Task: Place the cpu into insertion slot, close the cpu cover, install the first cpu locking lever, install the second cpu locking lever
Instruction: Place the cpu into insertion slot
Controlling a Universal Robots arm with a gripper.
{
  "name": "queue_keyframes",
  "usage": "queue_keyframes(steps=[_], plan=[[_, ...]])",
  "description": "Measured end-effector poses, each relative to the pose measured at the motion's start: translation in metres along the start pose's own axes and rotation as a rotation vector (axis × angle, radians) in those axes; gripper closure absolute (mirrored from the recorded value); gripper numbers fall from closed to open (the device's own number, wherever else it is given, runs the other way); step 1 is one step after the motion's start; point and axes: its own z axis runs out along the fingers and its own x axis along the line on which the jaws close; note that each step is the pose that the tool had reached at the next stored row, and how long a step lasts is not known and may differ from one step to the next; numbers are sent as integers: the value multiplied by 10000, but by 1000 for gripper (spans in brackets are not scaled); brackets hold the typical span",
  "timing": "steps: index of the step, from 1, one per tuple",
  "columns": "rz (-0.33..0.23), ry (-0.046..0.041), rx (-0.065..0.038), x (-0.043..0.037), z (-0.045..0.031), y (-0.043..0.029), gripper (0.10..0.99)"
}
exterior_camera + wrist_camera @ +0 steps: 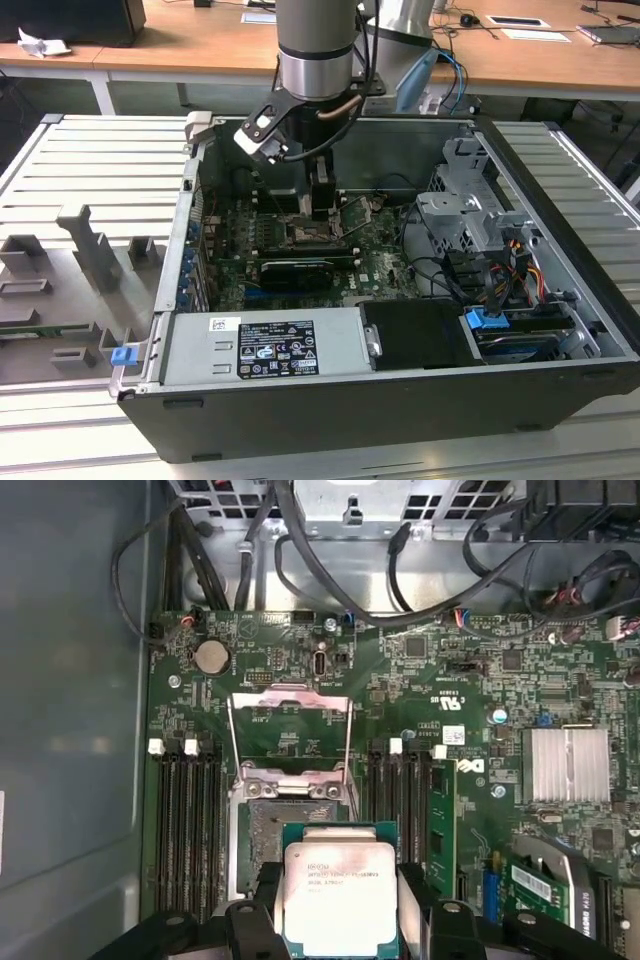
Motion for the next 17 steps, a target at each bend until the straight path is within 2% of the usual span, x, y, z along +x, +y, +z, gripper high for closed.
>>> queue_keyframes(steps=[4,9,13,17], plan=[[-1,0,-1,66,155,-15,549],[-10,0,0,127,340,-67,549],[-11,0,0,165,425,-81,549],[77,-13,-1,184,479,-89,549]])
